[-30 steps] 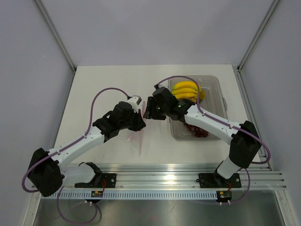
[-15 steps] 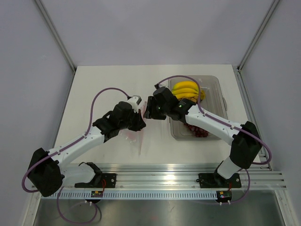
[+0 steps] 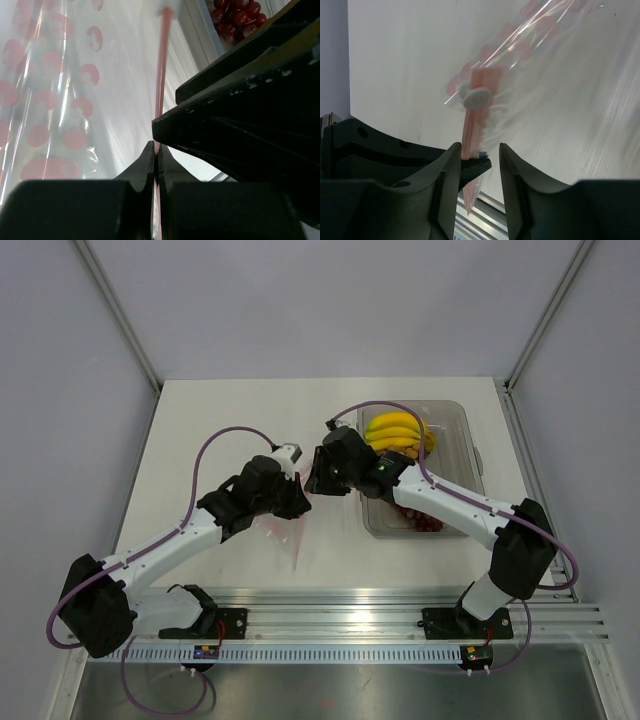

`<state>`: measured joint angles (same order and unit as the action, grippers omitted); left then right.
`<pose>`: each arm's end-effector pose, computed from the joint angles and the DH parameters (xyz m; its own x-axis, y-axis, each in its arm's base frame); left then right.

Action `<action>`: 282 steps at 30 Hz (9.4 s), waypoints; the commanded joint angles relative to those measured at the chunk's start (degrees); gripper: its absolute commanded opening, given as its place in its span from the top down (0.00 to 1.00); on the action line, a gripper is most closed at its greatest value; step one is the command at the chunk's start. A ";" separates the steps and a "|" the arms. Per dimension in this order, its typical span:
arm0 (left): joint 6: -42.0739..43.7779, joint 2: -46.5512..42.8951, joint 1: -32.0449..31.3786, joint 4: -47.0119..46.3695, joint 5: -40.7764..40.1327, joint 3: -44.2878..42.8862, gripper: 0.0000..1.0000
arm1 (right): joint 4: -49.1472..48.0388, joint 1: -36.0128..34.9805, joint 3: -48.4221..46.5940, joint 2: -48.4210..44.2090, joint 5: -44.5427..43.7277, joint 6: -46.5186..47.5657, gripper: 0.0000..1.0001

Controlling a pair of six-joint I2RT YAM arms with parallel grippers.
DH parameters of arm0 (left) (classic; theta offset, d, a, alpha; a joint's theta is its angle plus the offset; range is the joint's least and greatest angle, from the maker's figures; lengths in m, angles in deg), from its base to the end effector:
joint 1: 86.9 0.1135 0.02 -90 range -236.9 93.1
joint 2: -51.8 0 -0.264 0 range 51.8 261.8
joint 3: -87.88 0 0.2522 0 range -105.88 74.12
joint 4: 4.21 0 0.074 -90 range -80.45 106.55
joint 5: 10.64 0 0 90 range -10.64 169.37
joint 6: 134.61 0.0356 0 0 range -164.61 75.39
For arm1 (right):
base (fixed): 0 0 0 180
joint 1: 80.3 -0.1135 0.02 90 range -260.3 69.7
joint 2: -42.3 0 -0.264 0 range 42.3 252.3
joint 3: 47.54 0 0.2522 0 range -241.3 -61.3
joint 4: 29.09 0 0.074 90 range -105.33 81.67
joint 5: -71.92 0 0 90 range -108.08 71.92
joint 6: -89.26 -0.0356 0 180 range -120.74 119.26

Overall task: Place the food in the zip-top bag and seal the zipper
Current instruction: Unzip the zipper food storage bag at the center of the board.

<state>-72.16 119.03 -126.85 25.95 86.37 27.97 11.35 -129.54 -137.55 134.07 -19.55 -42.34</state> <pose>0.1925 -0.1669 0.2583 -0.7427 0.0233 -0.6692 0.4151 0.8002 -0.4329 0.2367 0.2732 0.2960 -0.8224 0.0624 -0.5654 -0.2658 0.8366 0.4790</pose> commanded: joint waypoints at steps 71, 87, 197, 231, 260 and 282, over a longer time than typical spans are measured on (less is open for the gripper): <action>0.22 -2.27 -0.05 -4.19 0.64 0.18 0.97 | 0.75 1.51 -5.23 3.33 -5.03 -1.20 0.75; 0.13 -4.03 2.59 -3.12 4.16 0.88 0.49 | 0.22 2.30 -3.47 -1.50 -4.15 2.76 1.00; -7.43 1.95 2.85 -12.01 12.51 1.68 1.00 | 5.49 -1.57 -3.21 -0.18 -8.37 5.83 1.00; -6.73 1.07 2.85 -11.83 13.38 1.77 1.00 | 4.26 -2.45 -5.75 2.54 -6.70 6.54 0.55; -5.56 -16.42 19.46 -5.41 25.23 3.70 0.52 | -13.58 3.53 9.19 -11.78 15.33 10.31 1.00; -21.40 -6.40 23.42 -9.90 32.37 -5.44 0.46 | -12.79 3.62 6.64 -10.12 26.52 17.00 1.00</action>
<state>-91.00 112.01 -103.66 18.63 115.35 24.34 -1.70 -126.13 -128.09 124.30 5.60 -27.00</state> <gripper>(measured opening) 0.537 0.011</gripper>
